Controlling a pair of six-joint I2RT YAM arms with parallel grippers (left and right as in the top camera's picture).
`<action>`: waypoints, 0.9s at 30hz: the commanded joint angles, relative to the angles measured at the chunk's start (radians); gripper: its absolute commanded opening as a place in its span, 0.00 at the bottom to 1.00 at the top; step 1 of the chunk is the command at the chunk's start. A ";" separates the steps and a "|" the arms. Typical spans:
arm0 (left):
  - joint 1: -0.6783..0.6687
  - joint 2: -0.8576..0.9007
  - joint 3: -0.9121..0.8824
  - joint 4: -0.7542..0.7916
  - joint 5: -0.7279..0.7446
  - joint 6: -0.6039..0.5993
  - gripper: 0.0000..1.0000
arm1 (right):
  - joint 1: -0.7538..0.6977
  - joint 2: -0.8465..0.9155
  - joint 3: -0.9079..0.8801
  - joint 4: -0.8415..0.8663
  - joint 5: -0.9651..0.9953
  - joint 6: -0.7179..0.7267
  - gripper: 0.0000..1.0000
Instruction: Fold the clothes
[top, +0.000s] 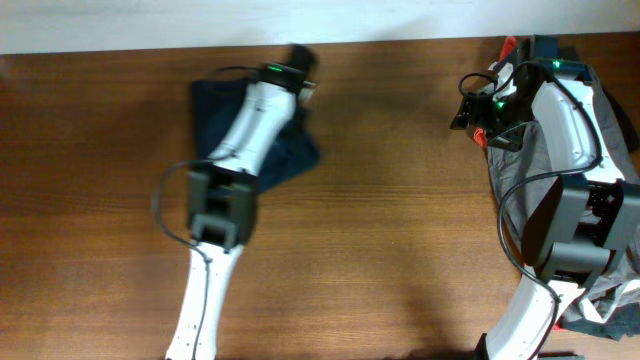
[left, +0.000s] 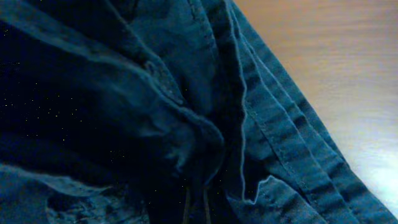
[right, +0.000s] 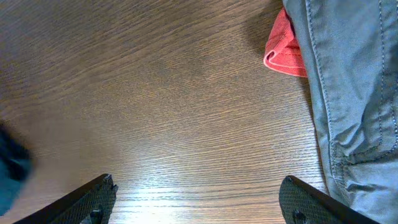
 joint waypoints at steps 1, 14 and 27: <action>0.189 0.089 -0.026 -0.030 0.036 -0.066 0.00 | 0.004 -0.024 0.017 -0.001 -0.005 -0.010 0.89; 0.505 0.089 -0.026 0.036 0.031 0.410 0.00 | 0.005 -0.024 0.017 -0.001 -0.006 -0.010 0.88; 0.602 0.089 -0.026 0.113 0.031 0.659 0.37 | 0.005 -0.024 0.017 0.000 -0.006 -0.006 0.89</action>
